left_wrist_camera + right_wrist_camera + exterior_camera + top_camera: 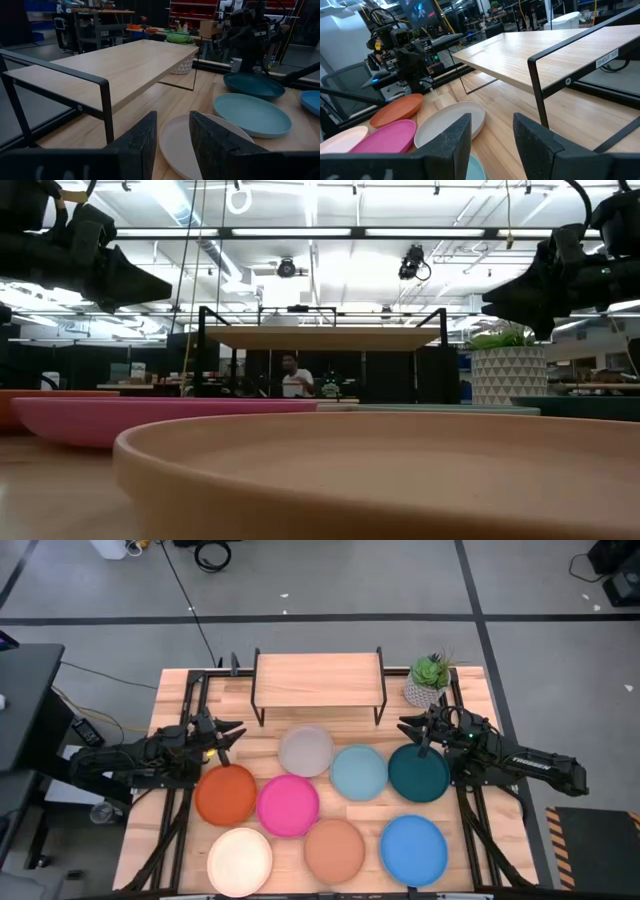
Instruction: Place and stack plates onto a shelf
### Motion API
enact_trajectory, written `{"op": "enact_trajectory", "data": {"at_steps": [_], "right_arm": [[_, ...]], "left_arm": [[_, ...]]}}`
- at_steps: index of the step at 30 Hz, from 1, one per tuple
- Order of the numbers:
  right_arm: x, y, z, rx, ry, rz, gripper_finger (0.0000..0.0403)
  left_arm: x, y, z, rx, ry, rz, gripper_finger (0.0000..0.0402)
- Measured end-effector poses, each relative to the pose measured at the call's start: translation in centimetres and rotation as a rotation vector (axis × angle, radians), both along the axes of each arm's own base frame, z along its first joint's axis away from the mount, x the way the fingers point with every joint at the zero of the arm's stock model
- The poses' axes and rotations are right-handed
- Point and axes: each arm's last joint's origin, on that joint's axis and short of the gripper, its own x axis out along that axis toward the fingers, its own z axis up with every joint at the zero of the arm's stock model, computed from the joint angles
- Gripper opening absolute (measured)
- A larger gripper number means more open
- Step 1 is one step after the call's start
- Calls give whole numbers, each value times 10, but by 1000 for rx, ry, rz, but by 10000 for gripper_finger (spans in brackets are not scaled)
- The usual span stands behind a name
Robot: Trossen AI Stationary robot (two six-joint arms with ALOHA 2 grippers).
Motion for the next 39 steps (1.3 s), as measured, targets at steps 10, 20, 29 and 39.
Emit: {"op": "enact_trajectory", "data": {"at_steps": [10, 20, 29, 39], "right_arm": [[0, 0, 0, 0, 0, 0, 152], [0, 0, 0, 0, 0, 0, 152], [0, 0, 0, 0, 0, 0, 152], [-5, -3, 30, 100, -392, -145, 152]], "left_arm": [[0, 0, 0, 0, 0, 0, 121], [0, 0, 0, 0, 0, 0, 121], [0, 0, 7, -114, -138, 3, 121], [-2, 0, 28, -488, -553, -41, 121]]}}
